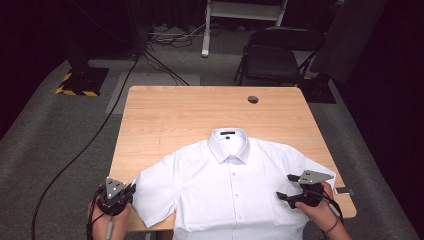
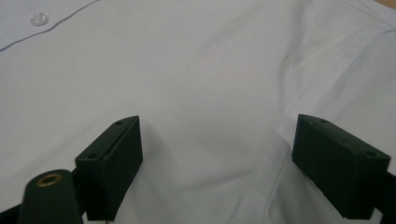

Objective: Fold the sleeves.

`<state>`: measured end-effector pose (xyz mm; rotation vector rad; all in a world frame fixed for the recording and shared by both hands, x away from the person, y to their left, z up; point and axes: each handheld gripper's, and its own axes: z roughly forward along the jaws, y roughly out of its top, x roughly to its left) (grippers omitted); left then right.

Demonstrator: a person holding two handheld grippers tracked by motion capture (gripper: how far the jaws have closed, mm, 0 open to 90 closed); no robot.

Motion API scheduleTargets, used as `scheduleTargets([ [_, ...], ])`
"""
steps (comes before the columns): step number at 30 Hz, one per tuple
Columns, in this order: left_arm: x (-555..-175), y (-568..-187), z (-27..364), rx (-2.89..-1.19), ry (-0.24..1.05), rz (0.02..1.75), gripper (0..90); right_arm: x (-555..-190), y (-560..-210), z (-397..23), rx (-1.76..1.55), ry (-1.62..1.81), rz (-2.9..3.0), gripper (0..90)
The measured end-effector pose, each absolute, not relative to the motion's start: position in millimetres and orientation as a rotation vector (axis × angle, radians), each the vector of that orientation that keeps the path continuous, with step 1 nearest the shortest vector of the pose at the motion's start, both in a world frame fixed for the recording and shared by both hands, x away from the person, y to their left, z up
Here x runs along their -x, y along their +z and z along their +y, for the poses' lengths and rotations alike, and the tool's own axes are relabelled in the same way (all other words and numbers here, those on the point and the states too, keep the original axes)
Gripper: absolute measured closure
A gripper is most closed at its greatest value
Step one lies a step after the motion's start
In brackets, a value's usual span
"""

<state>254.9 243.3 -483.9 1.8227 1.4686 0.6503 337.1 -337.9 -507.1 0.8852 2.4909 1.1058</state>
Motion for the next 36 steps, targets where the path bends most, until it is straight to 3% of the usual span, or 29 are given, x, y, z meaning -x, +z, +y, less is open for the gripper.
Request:
scheduleTargets([
  [9, -243, -446, 229, -1.800, 0.734, 1.362, 87.2, -337, -507, -338, -0.885, 1.106, 2.491, 15.9],
  [20, -238, -411, 199, -1.844, 0.747, 1.240, 87.1, -337, -507, -338, -0.885, 1.106, 2.490, 15.9],
  [36, -252, -397, 150, -1.905, 0.695, 1.108, 87.0, -337, -507, -338, -0.886, 1.105, 2.491, 15.9],
])
